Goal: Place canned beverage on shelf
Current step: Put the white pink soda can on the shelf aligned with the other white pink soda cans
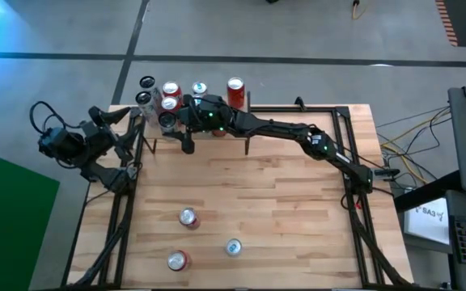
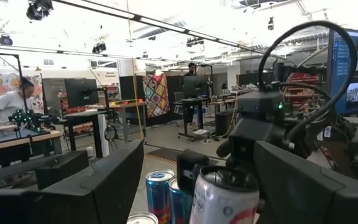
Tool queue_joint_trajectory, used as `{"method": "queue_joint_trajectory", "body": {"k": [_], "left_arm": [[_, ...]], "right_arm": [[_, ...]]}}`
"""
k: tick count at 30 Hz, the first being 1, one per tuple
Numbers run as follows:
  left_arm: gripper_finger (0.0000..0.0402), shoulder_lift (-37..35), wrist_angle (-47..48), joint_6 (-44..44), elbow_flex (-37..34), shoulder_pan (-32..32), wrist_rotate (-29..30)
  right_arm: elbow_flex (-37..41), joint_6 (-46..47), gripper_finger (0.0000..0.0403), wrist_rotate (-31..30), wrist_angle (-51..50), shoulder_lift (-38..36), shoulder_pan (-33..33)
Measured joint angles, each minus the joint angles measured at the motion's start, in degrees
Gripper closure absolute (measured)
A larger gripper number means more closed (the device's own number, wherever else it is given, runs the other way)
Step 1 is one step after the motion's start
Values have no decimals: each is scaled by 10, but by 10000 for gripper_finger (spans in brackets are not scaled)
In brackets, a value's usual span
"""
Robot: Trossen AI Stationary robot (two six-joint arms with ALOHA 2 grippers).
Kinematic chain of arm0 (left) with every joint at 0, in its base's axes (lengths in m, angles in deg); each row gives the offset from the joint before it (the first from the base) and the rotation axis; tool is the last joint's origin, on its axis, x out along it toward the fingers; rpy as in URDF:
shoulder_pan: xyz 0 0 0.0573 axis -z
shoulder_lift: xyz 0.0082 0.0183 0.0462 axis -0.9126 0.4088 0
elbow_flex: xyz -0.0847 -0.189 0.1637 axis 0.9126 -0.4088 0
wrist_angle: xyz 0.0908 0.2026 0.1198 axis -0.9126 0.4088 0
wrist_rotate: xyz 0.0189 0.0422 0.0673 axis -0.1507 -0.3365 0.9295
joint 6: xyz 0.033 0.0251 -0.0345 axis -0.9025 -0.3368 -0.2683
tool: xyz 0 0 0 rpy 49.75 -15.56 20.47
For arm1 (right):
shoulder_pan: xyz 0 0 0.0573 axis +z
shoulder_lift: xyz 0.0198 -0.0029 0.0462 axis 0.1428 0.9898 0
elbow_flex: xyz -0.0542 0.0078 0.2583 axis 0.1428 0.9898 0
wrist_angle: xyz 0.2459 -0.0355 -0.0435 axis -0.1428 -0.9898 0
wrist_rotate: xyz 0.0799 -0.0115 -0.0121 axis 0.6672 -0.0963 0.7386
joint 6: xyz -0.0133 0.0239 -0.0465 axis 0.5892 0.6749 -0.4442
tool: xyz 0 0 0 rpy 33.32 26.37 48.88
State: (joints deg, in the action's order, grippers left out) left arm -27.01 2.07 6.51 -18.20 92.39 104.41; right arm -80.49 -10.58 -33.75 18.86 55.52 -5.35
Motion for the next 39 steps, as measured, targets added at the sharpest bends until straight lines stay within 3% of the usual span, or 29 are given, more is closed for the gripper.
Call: {"method": "queue_joint_trajectory", "body": {"k": [39], "left_arm": [[112,5,15,24,-4,0,-1]], "right_arm": [[0,11,169,-31,-28,-2,-2]]}}
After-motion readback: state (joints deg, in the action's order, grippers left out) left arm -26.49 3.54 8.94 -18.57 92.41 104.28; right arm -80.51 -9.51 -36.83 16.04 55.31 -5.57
